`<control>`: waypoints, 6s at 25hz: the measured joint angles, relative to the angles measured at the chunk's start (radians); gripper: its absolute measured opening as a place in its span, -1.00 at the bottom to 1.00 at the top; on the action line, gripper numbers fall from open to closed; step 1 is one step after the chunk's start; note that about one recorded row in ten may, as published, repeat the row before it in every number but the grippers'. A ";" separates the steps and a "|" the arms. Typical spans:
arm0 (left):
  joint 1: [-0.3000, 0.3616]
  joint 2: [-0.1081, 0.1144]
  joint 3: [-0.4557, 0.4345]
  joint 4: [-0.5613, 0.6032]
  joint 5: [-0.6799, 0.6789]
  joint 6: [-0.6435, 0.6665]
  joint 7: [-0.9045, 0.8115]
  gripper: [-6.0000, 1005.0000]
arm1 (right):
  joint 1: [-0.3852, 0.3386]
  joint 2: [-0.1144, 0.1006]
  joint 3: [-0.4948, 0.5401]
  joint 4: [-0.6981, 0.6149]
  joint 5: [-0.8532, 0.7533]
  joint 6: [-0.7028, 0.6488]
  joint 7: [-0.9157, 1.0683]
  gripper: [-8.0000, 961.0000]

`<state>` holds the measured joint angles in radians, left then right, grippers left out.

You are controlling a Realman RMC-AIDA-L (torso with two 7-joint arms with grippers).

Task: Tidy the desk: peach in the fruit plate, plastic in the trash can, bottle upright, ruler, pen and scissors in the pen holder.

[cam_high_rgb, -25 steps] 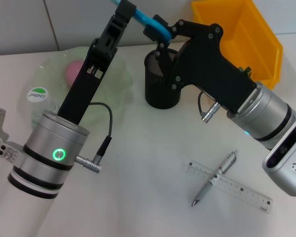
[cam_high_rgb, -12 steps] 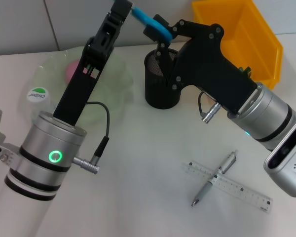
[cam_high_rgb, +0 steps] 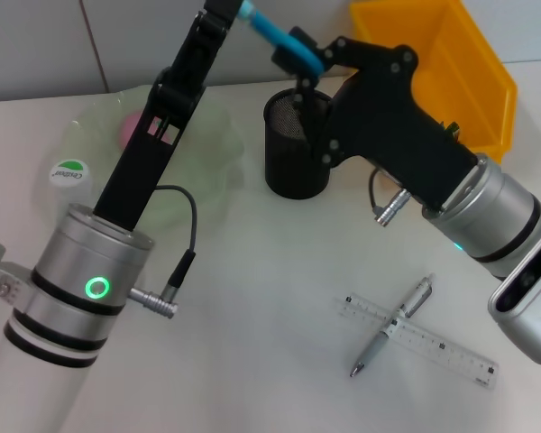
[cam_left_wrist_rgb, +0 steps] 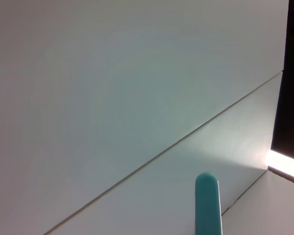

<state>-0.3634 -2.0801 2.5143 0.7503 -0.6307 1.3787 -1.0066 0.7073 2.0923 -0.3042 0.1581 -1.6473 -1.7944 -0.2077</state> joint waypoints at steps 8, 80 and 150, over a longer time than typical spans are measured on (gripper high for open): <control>-0.005 0.000 -0.004 -0.043 0.025 0.059 0.067 0.72 | -0.050 0.000 0.104 0.000 0.002 -0.064 0.004 -0.81; -0.033 0.037 -1.330 0.185 2.060 0.266 -0.421 0.67 | 0.555 -0.174 -0.624 -0.835 -1.090 0.340 2.540 -0.74; -0.052 0.035 -1.350 0.307 2.321 0.338 -0.560 0.67 | 0.088 -0.054 -0.531 -1.590 -0.640 -0.066 2.617 0.51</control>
<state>-0.4159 -2.0452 1.1646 1.0570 1.6899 1.7166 -1.5663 0.7949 2.0388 -0.8351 -1.4316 -2.2870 -1.8601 2.4090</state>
